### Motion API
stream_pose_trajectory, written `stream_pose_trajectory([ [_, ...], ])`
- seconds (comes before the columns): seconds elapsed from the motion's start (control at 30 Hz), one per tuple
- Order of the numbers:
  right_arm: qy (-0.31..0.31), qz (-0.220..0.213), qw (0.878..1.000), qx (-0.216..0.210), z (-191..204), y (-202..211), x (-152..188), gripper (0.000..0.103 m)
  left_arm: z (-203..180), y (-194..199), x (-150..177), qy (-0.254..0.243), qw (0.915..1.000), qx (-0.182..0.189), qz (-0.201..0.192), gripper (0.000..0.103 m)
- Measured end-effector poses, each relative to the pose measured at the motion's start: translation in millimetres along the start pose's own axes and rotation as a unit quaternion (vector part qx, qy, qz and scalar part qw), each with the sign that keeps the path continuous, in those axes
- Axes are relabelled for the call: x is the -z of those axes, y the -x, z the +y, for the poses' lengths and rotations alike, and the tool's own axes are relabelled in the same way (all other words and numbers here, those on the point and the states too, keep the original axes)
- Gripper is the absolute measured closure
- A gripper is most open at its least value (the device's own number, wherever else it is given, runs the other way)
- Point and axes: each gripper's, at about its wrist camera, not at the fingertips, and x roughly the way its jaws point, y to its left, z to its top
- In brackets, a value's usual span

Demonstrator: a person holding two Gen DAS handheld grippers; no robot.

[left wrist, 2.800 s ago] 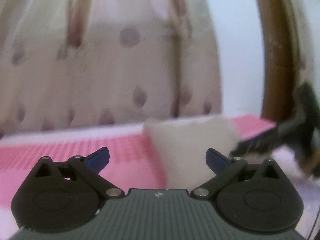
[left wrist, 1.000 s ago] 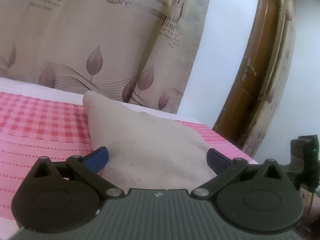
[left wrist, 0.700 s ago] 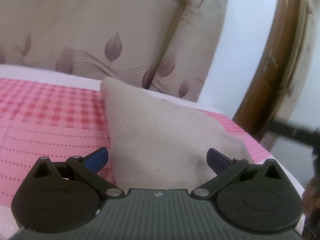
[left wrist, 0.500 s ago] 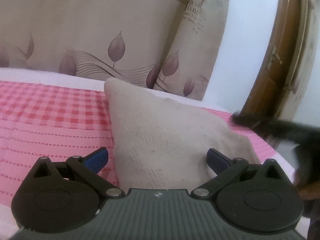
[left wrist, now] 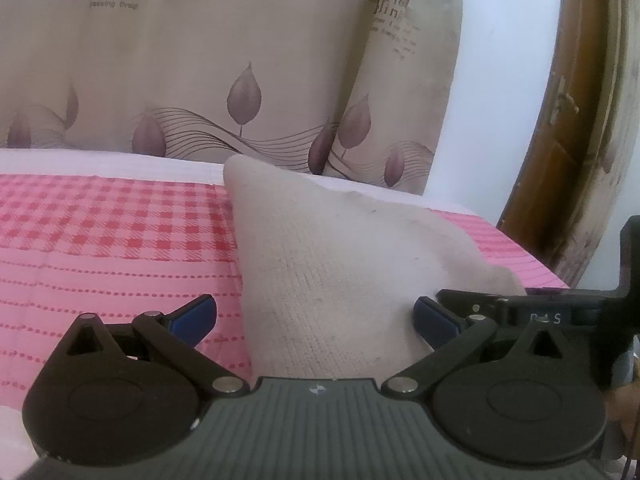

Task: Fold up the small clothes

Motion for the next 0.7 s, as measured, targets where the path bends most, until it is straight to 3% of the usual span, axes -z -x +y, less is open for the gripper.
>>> stream_pose_trajectory([
  [0.7,0.007,-0.013,1.0,0.008,1.2,3.7,2.7,0.0,-10.2,-4.6,0.9,-0.039,0.9983,-0.042,0.01,0.0],
])
